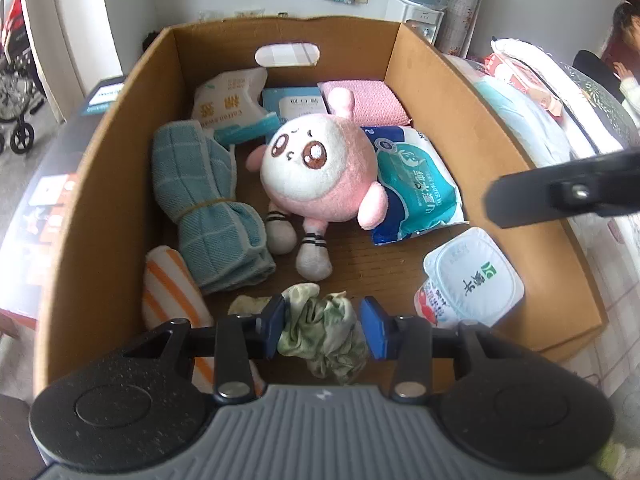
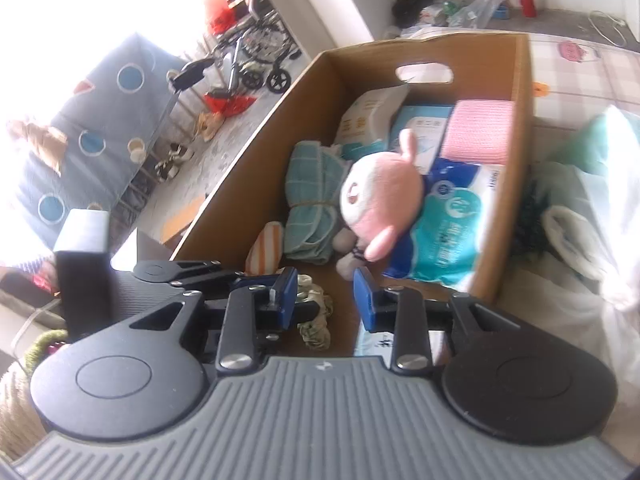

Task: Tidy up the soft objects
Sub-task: 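Carry the scrunchie into the box and open the right gripper beside the striped cloth, then move both tools back over the bed toward the gold tissue pack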

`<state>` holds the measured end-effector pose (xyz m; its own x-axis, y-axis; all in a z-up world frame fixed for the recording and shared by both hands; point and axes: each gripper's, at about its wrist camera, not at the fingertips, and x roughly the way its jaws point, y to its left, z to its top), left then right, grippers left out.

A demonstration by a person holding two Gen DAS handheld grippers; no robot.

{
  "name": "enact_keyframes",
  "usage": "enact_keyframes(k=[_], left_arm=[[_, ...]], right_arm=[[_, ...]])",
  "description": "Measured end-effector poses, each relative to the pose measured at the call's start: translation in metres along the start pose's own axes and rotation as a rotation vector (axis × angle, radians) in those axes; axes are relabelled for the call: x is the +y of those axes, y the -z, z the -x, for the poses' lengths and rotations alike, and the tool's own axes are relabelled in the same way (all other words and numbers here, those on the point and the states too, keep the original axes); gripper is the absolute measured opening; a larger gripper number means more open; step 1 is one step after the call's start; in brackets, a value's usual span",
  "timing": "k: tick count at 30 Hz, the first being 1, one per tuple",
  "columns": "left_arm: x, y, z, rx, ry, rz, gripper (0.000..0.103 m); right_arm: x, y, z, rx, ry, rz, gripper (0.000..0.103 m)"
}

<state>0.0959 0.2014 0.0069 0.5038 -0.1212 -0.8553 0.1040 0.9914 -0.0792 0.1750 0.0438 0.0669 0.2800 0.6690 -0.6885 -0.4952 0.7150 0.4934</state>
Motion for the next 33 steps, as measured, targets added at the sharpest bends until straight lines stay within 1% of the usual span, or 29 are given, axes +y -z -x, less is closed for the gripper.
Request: enact_keyframes(k=[8,12,14,19,20,22,23,25,27,28,30,33], left_arm=[[0.002,-0.018,-0.012,-0.077,0.019,0.086,0.044],[0.007,-0.024,-0.009,-0.092,0.034,0.121,0.044],[0.007,-0.024,-0.001,-0.110,0.035,0.108,0.044],[0.004,-0.021,0.019,-0.158,-0.006,0.034,0.043],[0.003,-0.020,0.019,-0.150,-0.012,0.018,0.043],[0.000,-0.021,0.012,-0.108,-0.032,-0.010,0.041],[-0.002,-0.021,0.005,-0.082,-0.044,-0.025,0.039],[-0.007,-0.022,-0.009,-0.030,-0.073,-0.053,0.031],[-0.011,-0.023,-0.022,0.011,-0.092,-0.083,0.030],[-0.012,-0.023,-0.026,0.024,-0.099,-0.098,0.026],[-0.014,-0.025,-0.028,0.043,-0.119,-0.125,0.027],[-0.017,-0.023,-0.035,0.132,-0.135,-0.193,0.025]], right_arm=[[-0.021,0.011,0.013,-0.016,0.020,-0.043,0.031],[-0.028,0.015,0.013,-0.014,0.019,-0.061,0.031],[-0.030,0.017,0.012,-0.011,0.018,-0.063,0.031],[-0.034,0.017,0.008,-0.001,0.009,-0.074,0.031],[-0.034,0.017,0.006,0.001,0.007,-0.076,0.031],[-0.033,0.016,0.003,0.000,0.000,-0.075,0.032],[-0.033,0.015,0.002,0.002,-0.001,-0.076,0.032],[-0.032,0.015,0.000,0.004,-0.007,-0.080,0.032],[-0.031,0.015,-0.001,0.006,-0.010,-0.080,0.032],[-0.031,0.015,-0.001,0.008,-0.010,-0.079,0.032],[-0.030,0.016,-0.001,0.010,-0.010,-0.077,0.032],[-0.031,0.015,-0.002,0.012,-0.009,-0.075,0.032]])
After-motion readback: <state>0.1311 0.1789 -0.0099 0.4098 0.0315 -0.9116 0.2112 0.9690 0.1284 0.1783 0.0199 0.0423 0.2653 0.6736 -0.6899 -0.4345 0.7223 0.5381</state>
